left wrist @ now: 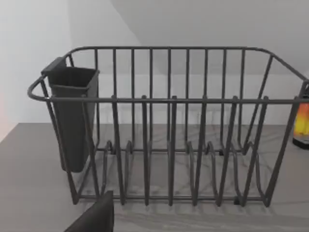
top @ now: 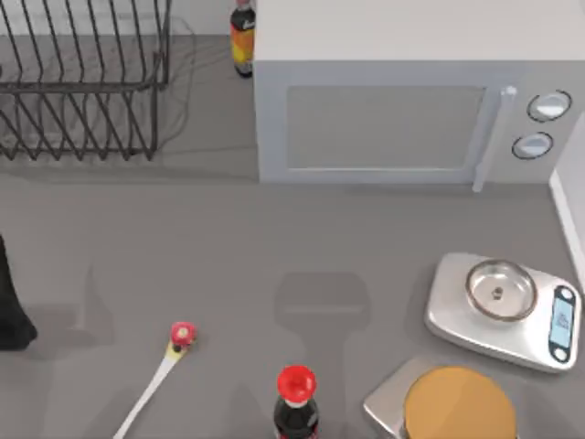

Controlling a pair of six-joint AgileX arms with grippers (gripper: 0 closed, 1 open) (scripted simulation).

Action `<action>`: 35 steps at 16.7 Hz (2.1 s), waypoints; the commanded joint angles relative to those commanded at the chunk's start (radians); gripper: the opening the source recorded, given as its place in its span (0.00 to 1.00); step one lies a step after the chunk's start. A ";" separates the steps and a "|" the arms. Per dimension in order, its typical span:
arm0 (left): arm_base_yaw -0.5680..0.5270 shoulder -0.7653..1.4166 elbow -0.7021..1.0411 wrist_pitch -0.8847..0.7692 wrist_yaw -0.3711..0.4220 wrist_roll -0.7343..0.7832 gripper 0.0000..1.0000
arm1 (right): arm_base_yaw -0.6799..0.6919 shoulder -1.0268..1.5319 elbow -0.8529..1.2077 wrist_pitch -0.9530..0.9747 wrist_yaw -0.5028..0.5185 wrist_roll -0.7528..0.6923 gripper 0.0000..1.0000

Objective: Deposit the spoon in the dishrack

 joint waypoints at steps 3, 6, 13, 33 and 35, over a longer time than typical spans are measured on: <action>-0.007 0.012 0.011 -0.011 0.001 -0.001 1.00 | 0.000 0.000 0.000 0.000 0.000 0.000 1.00; -0.055 0.109 0.095 -0.093 0.003 -0.010 1.00 | 0.000 0.000 0.000 0.000 0.000 0.000 1.00; -0.257 0.678 0.452 -0.481 0.000 -0.043 1.00 | 0.000 0.000 0.000 0.000 0.000 0.000 1.00; -0.551 1.512 0.962 -1.017 0.000 -0.089 1.00 | 0.000 0.000 0.000 0.000 0.000 0.000 1.00; -0.551 1.540 0.929 -0.959 0.000 -0.087 1.00 | 0.000 0.000 0.000 0.000 0.000 0.000 1.00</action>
